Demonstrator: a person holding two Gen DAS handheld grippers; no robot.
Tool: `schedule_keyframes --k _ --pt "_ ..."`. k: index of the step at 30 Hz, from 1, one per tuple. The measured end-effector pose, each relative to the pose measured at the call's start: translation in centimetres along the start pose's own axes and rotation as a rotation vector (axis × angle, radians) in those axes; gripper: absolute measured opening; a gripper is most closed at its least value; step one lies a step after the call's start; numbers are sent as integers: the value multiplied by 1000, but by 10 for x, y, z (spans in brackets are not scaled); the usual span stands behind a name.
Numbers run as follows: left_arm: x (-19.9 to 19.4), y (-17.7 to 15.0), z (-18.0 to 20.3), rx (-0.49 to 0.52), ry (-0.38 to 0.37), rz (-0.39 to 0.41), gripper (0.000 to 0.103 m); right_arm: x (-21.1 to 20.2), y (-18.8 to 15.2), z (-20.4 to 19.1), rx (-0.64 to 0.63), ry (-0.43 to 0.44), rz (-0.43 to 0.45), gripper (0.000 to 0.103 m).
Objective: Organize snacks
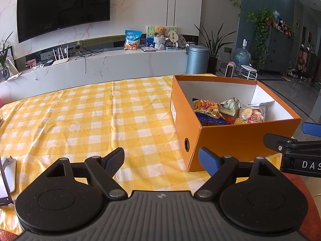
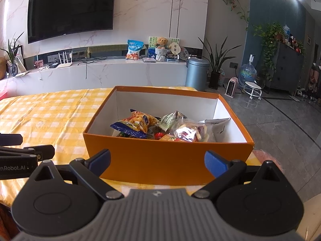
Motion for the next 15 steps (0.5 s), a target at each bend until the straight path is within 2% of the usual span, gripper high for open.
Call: schedule_keyframes --k 15 --pt "-1 -1 1 2 -3 -6 98 1 1 -2 -2 4 -1 98"
Point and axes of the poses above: each gripper's, at about its wrist camera, not at the fingertips, and x roughly the way its jaws point, z to its right, y to its top, the point moved 8 cm from there along x, roughly the way its jaws point, and after that the axes turned 10 degrees about y, right-handed, at the moved point
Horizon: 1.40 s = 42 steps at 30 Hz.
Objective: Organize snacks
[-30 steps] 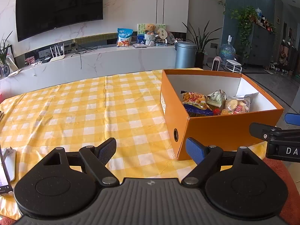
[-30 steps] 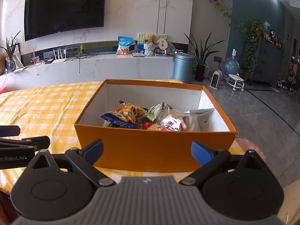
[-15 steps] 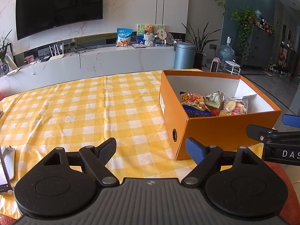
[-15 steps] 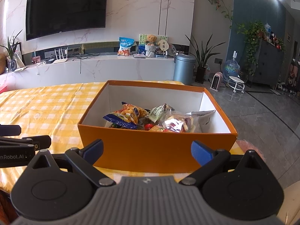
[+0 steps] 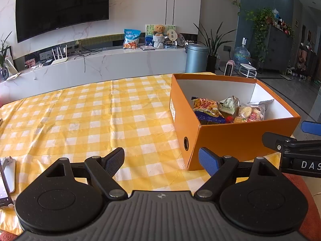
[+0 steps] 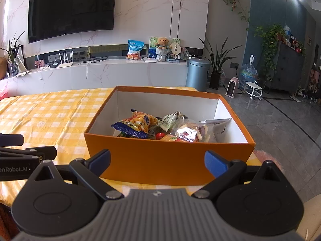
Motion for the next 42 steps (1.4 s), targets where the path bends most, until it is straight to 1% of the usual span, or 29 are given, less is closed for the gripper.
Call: schedule_keyframes --k 42 --pt "1 -1 -2 3 -5 -17 98 4 -4 1 13 4 -17 98"
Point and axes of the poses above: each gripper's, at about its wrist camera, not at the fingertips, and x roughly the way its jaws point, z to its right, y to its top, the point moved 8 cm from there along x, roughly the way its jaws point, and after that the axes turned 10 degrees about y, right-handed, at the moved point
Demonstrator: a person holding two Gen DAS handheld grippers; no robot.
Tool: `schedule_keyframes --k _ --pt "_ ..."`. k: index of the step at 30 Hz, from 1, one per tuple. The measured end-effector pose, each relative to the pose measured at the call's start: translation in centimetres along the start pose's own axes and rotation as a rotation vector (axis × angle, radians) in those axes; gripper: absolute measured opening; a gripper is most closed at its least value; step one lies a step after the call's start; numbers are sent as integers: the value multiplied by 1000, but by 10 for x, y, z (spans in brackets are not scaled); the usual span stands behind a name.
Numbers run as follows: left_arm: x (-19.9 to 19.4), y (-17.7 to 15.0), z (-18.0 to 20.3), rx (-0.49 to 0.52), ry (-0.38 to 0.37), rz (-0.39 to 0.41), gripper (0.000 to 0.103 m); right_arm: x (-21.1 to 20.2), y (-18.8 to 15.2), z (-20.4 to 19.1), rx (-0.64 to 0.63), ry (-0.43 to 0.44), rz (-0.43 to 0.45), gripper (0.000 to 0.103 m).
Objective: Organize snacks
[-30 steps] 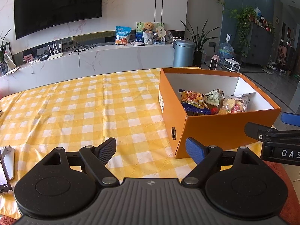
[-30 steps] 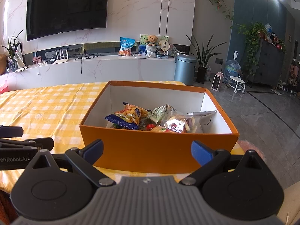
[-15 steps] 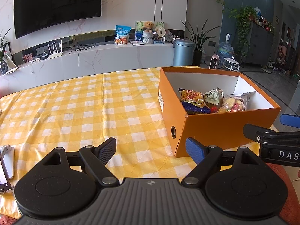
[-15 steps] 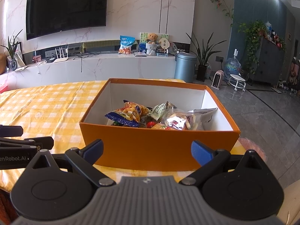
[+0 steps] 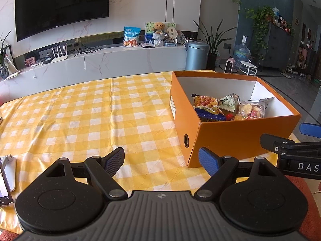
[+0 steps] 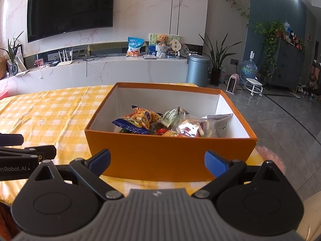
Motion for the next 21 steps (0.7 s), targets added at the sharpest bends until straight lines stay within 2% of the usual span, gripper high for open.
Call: schedule_keyframes --k 21 --pt "-5 3 -7 0 33 19 98 1 -1 -2 -2 1 -3 98"
Point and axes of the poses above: each gripper's, at about its wrist camera, not at the fingertips, and x roughly the way its jaws point, z to its right, y to its top, the point moved 8 cm from there along x, roughly the way its jaws point, and after that the axes turned 10 degrees about y, right-handed, at the moved point
